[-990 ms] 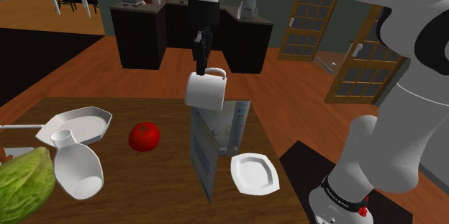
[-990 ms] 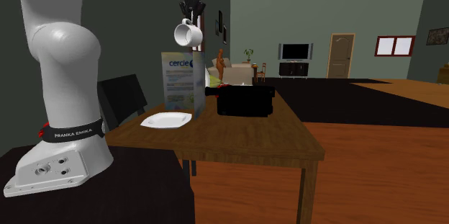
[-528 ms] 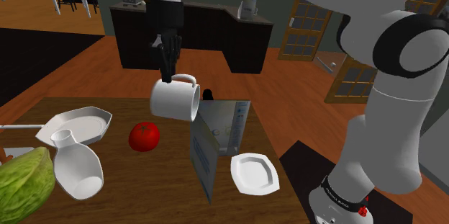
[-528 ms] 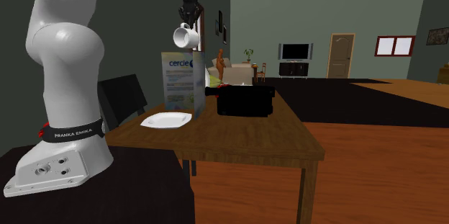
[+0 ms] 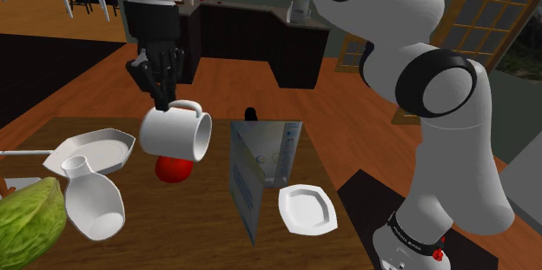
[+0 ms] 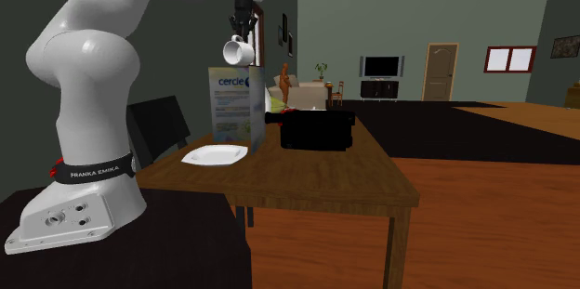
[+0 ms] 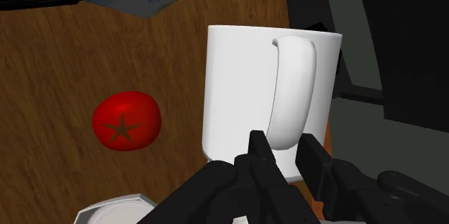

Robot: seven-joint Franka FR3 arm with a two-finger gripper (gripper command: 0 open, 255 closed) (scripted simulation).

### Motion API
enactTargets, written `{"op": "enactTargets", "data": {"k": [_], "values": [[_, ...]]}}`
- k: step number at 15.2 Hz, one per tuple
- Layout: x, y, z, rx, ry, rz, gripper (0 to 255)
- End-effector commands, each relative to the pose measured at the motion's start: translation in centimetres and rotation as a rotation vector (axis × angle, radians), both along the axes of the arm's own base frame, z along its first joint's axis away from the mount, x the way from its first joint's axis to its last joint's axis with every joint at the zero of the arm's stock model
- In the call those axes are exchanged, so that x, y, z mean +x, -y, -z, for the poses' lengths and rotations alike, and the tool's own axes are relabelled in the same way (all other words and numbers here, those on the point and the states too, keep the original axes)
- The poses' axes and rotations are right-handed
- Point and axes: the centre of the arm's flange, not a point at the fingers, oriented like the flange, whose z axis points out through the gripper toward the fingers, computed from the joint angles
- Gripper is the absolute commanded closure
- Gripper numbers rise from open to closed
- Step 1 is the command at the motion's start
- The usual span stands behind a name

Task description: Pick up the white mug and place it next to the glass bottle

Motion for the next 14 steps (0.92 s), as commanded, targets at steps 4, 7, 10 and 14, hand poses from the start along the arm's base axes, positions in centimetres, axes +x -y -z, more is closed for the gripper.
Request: {"op": "enactTargets", "data": {"k": [4,7,10,14], "values": [[0.0,-0.1,2.5,0.001,0.001,0.001,255],[0.0,-0.1,4.1,0.001,0.001,0.001,255],[0.0,-0.1,5.7,0.001,0.001,0.001,255],[0.0,-0.1,7.8,0.001,0.001,0.001,255]]}}
